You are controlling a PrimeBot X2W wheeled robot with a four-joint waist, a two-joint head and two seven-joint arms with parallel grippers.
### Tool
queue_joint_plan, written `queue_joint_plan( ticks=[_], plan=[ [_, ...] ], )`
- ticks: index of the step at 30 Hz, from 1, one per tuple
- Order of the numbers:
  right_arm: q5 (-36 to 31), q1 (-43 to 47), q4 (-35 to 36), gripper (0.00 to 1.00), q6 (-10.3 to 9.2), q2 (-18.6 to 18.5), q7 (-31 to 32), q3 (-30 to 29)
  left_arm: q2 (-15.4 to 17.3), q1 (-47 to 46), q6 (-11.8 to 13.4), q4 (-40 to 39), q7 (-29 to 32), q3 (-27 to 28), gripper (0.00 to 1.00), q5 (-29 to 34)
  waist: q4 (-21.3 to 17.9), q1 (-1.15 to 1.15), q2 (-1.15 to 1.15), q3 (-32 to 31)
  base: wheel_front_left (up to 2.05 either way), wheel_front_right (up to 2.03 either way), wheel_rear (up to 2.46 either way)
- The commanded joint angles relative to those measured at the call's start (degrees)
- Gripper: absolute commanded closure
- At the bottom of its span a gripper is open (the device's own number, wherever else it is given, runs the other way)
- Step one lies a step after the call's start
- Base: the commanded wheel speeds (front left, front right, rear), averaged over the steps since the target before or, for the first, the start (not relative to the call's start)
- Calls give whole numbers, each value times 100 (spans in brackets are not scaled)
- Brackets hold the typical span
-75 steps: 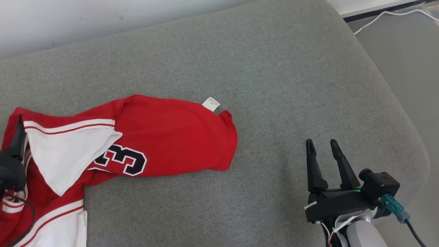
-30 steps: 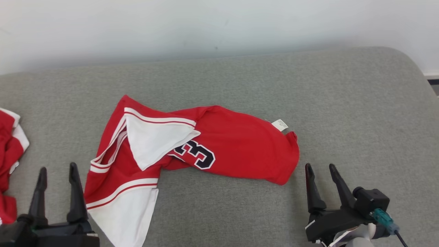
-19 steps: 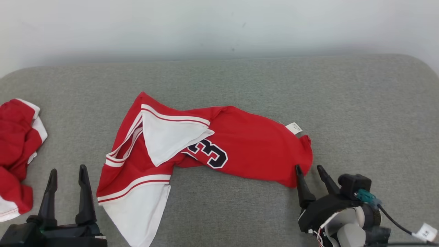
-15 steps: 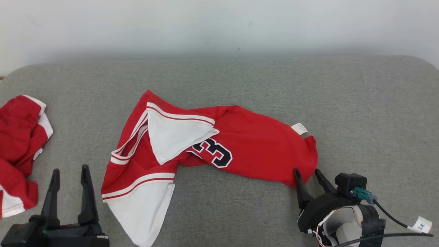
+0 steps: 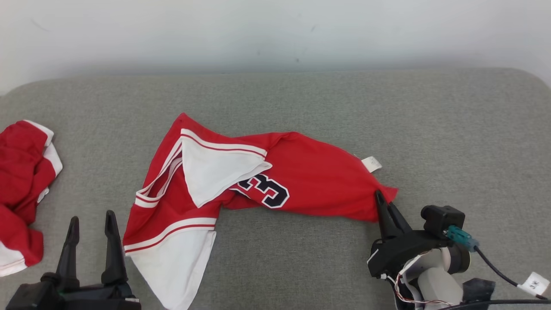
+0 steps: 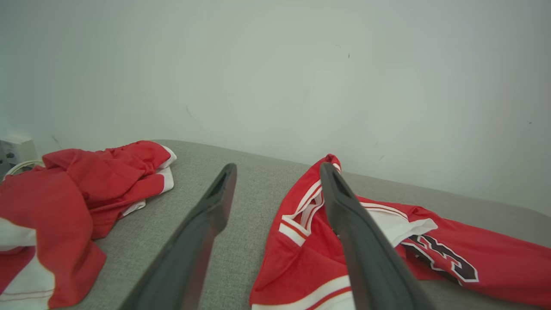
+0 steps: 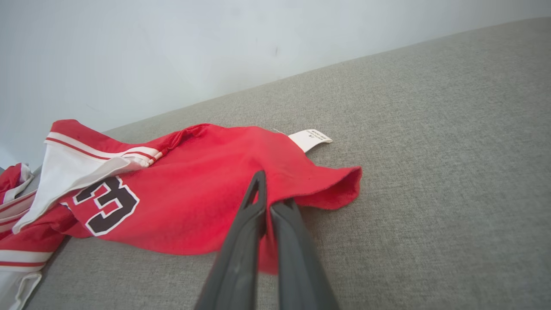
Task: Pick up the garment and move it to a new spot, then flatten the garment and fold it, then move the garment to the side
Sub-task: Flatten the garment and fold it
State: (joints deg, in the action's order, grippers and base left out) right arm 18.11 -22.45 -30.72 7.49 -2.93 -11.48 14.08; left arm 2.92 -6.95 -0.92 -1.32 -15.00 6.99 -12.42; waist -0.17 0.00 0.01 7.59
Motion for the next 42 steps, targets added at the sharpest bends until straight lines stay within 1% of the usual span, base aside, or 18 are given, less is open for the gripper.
queue_joint_plan(
  ticks=[1, 4, 8, 17, 18, 19, 23, 27, 31, 36, 42],
  plan=[
    [113, 148, 200, 100, 0, -90, 67, 45, -2, 141, 25, 35, -22, 1, 0, -57, -99, 0, -1, -58, 0, 0, 0],
    [253, 319, 800, 100, 0, -184, 299, 115, -2, 170, 40, 48, -22, -8, 0, -65, -201, 0, -1, -122, 0, 0, 0],
    [379, 690, 1727, 100, 0, -324, 769, 115, -2, 234, 80, 28, -22, -42, 0, -69, -291, 0, -1, -158, 0, 0, 0],
    [497, 1567, 3842, 100, 0, -430, 1889, -25, -2, 297, 93, 53, -22, -48, 0, -71, -386, 0, -1, -237, 0, 0, 0],
    [500, 1627, 4036, 100, 0, -423, 1984, -58, -2, 319, 88, 59, -22, -45, 0, -74, -392, 0, -1, -250, 0, 0, 0],
    [500, 1627, 4036, 100, 0, -423, 1984, -58, -2, 319, 88, 59, -22, -45, 0, -74, -392, 0, -1, -250, 0, 0, 0],
    [475, 1727, 4523, 100, 0, -406, 2279, -168, -2, 331, 90, 76, -22, -64, 0, -84, -393, 0, -1, -270, 0, 0, 0],
    [444, 1574, 4601, 100, 0, -418, 2335, -246, -2, 284, 82, 100, -22, -127, 0, -84, -344, 0, -1, -267, 0, 0, 0],
    [334, 1300, 4351, 100, 0, -451, 2292, -289, -3, 255, 73, 136, -23, -198, 0, -75, -255, 0, -1, -267, 0, 0, 0],
    [371, 709, 3662, 100, 0, -511, 2163, -198, -2, 211, 67, 190, -22, -271, 0, -72, -114, 0, -1, -256, 0, 0, 0],
    [419, -231, 2536, 100, 0, -564, 1824, 27, -2, 89, 11, 294, -22, -374, 0, -85, 120, 0, -1, -204, 0, 0, 0]
  ],
)
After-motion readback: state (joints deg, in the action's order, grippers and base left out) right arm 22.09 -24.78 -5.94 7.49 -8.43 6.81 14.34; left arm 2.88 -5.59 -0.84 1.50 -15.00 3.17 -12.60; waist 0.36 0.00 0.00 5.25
